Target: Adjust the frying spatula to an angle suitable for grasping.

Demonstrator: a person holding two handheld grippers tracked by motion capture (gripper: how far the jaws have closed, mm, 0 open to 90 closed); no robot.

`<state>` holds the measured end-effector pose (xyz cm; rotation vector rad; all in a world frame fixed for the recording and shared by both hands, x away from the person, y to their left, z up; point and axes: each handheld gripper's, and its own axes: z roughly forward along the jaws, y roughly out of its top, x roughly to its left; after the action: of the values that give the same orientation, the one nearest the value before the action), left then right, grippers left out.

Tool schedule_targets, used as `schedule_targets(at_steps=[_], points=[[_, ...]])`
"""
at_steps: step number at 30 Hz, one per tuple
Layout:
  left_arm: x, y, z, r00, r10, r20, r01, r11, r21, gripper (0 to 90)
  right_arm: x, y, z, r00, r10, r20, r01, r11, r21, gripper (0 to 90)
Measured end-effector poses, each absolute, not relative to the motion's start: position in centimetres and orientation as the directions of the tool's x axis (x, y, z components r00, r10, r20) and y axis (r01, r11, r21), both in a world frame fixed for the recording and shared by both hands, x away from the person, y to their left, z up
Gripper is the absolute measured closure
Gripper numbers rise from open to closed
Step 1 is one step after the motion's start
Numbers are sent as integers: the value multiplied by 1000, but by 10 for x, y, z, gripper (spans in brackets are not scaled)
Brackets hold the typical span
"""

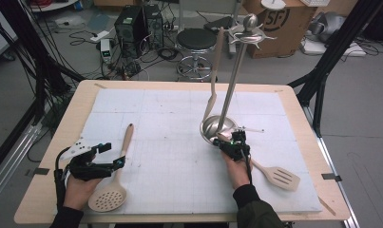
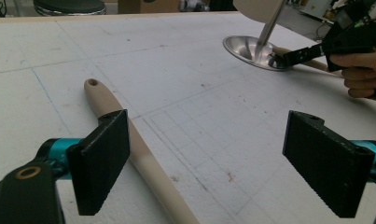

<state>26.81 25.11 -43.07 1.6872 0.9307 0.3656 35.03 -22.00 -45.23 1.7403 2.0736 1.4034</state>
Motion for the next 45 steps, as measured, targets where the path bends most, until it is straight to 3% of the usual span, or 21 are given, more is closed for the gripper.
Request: schedule_targets(at_steps=[10,18,32,45], points=[[273,250,-431,643,731,-231,394,-56,918,157,339,-253,-441,-352,816,458,717,-80,692,651],[271,249,-430,645,728,-233,390,-51,920,157,332,-272,-431,-346,837,423,709,-62,702,563],[273,246,-431,642,728,-241,397,-46,917,157,317,-311,-421,-325,868,377,721,-31,692,510],[277,252,-429,630,732,-259,389,-8,921,157,318,-307,-431,-346,869,354,776,54,628,492]])
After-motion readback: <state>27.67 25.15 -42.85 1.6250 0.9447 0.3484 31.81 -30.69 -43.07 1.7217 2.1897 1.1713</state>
